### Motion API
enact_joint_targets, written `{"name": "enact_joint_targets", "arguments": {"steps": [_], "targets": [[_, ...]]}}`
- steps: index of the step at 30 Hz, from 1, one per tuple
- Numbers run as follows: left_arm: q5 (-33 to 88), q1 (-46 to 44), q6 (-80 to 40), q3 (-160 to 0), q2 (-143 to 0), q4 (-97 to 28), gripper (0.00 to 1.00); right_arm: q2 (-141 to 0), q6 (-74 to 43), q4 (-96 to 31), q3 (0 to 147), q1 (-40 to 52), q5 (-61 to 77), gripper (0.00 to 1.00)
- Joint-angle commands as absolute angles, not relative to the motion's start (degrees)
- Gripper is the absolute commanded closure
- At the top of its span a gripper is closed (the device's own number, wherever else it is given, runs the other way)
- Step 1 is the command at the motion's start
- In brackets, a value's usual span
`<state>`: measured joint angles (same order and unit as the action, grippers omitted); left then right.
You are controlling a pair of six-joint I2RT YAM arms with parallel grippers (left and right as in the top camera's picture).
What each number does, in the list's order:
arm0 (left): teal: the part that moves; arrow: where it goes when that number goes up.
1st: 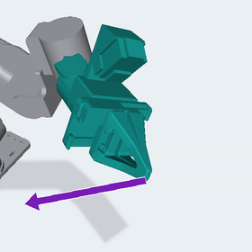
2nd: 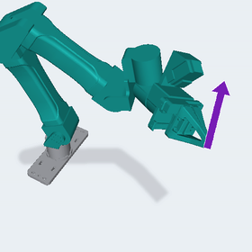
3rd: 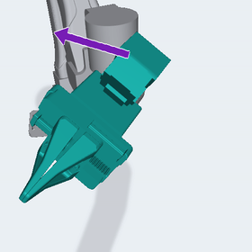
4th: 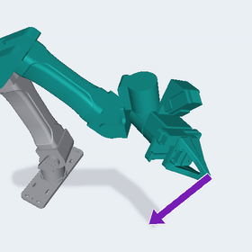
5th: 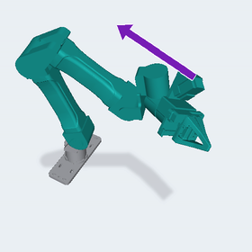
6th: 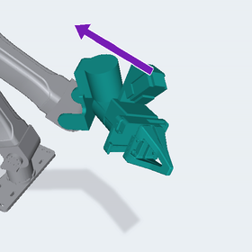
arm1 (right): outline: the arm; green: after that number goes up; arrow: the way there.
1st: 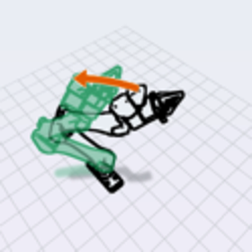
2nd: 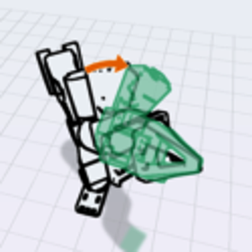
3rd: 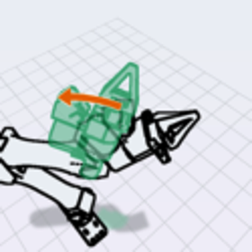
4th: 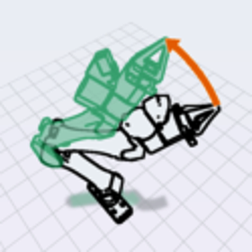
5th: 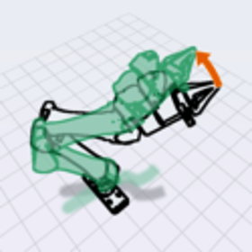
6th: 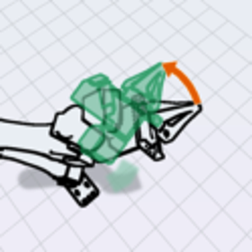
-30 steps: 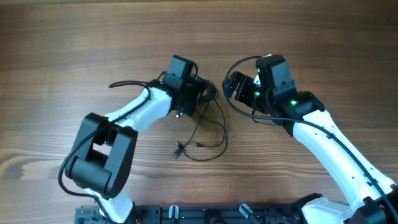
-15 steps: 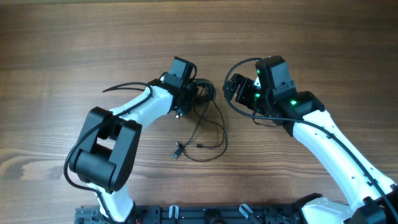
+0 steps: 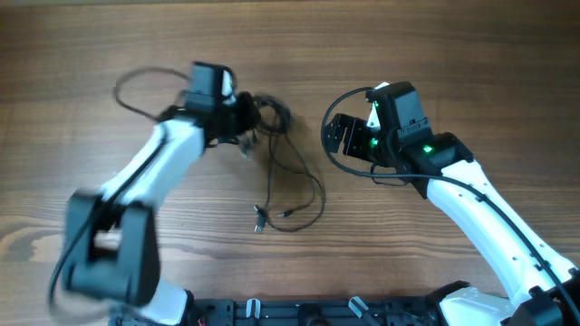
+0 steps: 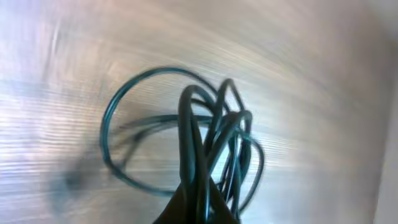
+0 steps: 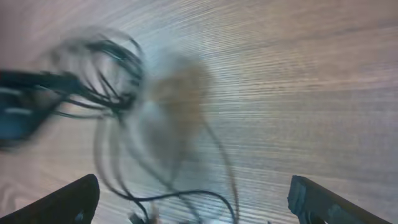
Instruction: Untangle cables
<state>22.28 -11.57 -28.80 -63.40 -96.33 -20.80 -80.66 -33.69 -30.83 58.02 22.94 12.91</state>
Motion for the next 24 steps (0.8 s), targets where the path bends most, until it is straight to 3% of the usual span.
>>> {"name": "enact_joint_targets", "arguments": {"steps": [1,3,4,5,6,7,10,14,15,17,18,19,20,21,24], "targets": [[27.6,-10.8,-2.3,-63.7,-81.7,-28.2,0.96,-79.9,-24.3,-27.4,58.5,22.9,23.8,0.01],[27.6,-10.8,2.1,-63.7,-78.0,-31.0,0.96,-80.1,-21.5,-23.3,58.5,22.9,31.3,0.08],[27.6,-10.8,4.8,-63.7,-76.4,-32.4,0.96,-80.1,-20.9,-21.1,58.5,23.0,34.6,0.2],[27.6,-10.8,6.4,-63.7,-75.4,-33.3,0.96,-80.1,-21.0,-18.6,58.5,23.1,37.3,0.46],[27.6,-10.7,6.5,-63.7,-75.2,-33.3,0.96,-80.1,-21.0,-16.9,58.5,23.3,38.9,0.57],[27.6,-10.7,6.4,-63.7,-75.1,-33.3,0.96,-80.1,-21.0,-15.0,58.5,23.8,40.0,0.56],[29.1,-10.7,5.3,-63.7,-75.1,-33.5,0.96,-80.2,-18.6,-12.5,58.5,27.4,39.6,0.41],[34.4,-10.7,5.3,-63.7,-75.1,-33.7,0.96,-81.2,-16.5,-11.2,58.5,32.6,19.0,0.41],[35.1,-10.7,5.3,-63.7,-75.1,-33.9,0.96,-81.4,-16.5,-10.3,58.5,33.0,18.6,0.43],[38.9,-10.7,5.3,-63.7,-75.1,-34.5,0.96,-83.2,-16.7,-7.1,58.5,33.1,18.1,0.62],[39.7,-10.7,5.3,-63.7,-75.1,-34.5,0.96,-83.9,-16.7,-6.9,58.5,33.1,17.8,0.65],[40.4,-10.7,5.1,-63.7,-74.9,-34.5,0.96,-84.7,-16.7,-6.9,58.5,33.1,17.8,0.74],[40.7,-10.7,5.1,-63.7,-74.7,-34.4,0.96,-85.1,-16.8,-7.3,58.5,33.1,17.8,0.91],[40.7,-10.4,3.8,-63.7,-74.5,-34.1,0.96,-85.1,-16.6,-8.0,58.5,33.1,17.8,0.96],[40.5,-6.3,-3.8,-63.7,-74.5,-32.1,0.96,-81.8,-16.8,-13.9,58.6,31.2,16.0,0.96]]}}
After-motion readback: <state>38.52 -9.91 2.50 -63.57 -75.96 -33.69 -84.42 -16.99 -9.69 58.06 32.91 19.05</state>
